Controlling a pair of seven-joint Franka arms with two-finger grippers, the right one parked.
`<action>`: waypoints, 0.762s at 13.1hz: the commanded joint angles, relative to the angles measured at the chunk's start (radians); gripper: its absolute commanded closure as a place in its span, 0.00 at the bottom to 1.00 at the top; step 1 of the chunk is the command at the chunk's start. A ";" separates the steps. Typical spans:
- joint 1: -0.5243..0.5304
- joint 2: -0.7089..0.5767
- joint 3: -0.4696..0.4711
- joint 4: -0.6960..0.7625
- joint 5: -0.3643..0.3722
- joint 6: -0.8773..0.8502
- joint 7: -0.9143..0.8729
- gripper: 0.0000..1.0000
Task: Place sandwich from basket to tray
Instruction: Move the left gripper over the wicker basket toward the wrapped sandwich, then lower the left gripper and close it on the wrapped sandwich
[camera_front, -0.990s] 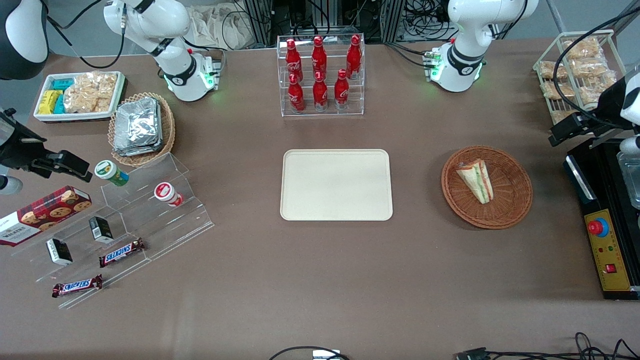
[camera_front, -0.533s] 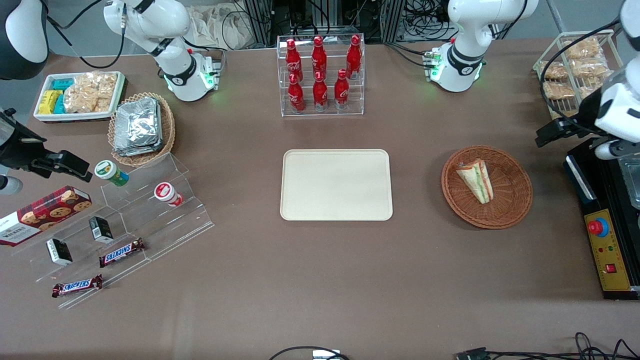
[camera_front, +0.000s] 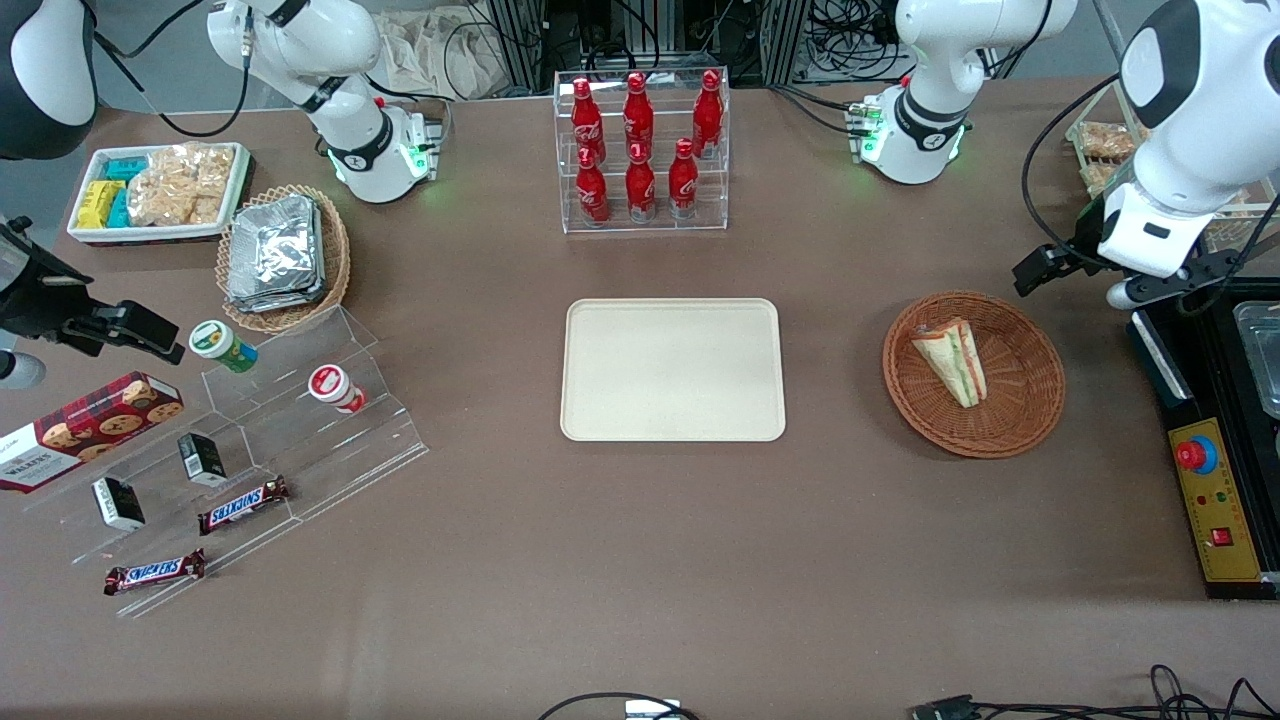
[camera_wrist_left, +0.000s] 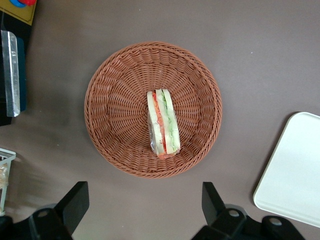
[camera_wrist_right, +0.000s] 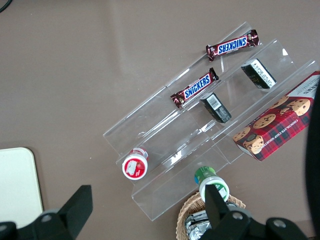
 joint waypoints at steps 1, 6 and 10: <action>-0.031 -0.002 0.004 -0.126 0.012 0.154 -0.051 0.00; -0.043 0.139 0.004 -0.251 0.015 0.416 -0.080 0.00; -0.049 0.320 0.004 -0.280 0.016 0.621 -0.080 0.00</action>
